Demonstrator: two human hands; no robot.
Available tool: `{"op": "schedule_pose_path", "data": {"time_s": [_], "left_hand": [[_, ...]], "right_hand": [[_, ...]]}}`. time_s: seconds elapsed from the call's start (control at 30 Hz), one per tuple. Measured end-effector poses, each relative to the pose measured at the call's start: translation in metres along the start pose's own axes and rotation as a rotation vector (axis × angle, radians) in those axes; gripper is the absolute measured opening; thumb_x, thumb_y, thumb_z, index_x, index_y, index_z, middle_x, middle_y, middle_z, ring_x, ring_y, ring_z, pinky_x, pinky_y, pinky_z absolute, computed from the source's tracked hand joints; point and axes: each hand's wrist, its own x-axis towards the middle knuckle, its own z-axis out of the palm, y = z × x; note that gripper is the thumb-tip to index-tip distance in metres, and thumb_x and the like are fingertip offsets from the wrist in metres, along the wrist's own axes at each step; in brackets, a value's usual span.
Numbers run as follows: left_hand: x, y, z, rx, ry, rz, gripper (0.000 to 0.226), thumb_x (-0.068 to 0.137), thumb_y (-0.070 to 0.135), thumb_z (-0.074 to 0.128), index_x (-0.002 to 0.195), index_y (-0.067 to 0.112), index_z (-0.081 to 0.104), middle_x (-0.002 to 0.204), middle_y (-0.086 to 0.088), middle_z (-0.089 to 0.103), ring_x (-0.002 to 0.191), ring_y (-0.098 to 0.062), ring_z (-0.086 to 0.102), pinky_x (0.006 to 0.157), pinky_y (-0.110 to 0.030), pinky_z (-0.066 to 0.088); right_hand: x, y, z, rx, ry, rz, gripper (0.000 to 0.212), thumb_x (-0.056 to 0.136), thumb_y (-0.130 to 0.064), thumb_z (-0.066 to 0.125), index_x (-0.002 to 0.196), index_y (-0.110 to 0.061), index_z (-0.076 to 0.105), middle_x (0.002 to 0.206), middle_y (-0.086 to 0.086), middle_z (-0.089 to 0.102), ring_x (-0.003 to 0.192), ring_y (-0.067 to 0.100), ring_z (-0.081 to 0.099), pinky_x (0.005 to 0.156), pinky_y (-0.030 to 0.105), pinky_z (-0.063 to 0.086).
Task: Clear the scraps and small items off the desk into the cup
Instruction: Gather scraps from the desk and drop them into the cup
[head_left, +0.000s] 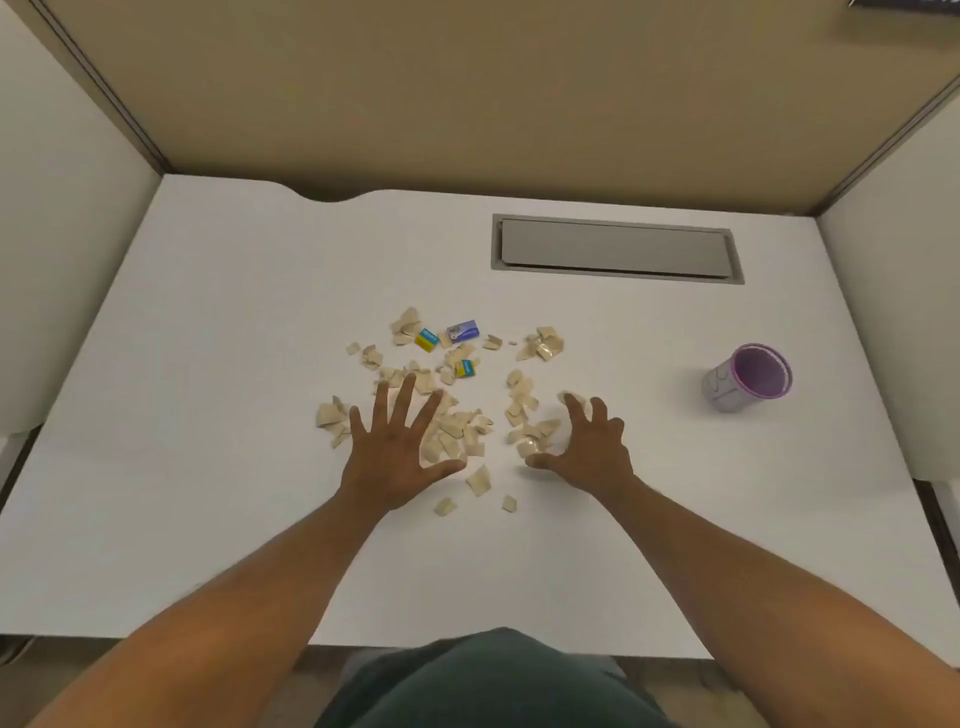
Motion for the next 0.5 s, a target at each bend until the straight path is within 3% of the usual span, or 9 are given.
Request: {"op": "schedule_pose_path", "data": {"time_s": [0.03,0.2,0.37,0.5], "left_hand": [[0.003,-0.003,0.002,-0.028,-0.073,-0.027,0.11,0.075,0.101,0.02,0.165,0.04,0.007,0.177,-0.005,0.004,0.16,-0.043,0.013,0.111,-0.075,0.033],[0.012,-0.009,0.025,-0.115,-0.15,-0.155,0.119,0.066,0.099,0.045,0.162,0.049,-0.005,0.175,-0.001,-0.014,0.155,-0.046,0.015,0.105,-0.065,0.045],[0.033,0.007,0.032,-0.16,-0.173,-0.154,0.112,0.07,0.089,0.059,0.16,0.05,0.005,0.175,-0.004,-0.006,0.146,-0.037,0.03,0.096,-0.054,0.051],[0.04,0.02,0.036,-0.138,-0.198,-0.132,0.103,0.081,0.075,0.066,0.162,0.045,0.01,0.175,-0.006,-0.001,0.148,-0.038,0.028,0.098,-0.055,0.049]], "right_hand": [[0.005,-0.002,0.004,0.035,0.009,0.027,0.118,0.062,-0.073,0.081,0.157,-0.035,0.022,0.154,0.005,0.024,0.129,0.038,0.039,0.101,0.047,0.049],[0.025,-0.014,0.021,0.144,-0.07,0.132,0.123,0.063,-0.062,0.088,0.159,-0.033,0.016,0.152,0.007,0.019,0.132,0.039,0.032,0.1,0.046,0.047],[0.039,-0.034,0.038,0.184,-0.091,-0.013,0.113,0.068,-0.043,0.091,0.158,-0.027,0.023,0.151,0.01,0.025,0.132,0.037,0.037,0.105,0.044,0.044],[0.041,-0.047,0.043,0.011,-0.022,-0.113,0.102,0.07,-0.042,0.09,0.153,-0.026,0.031,0.147,0.007,0.033,0.127,0.032,0.045,0.084,0.04,0.056]]}}
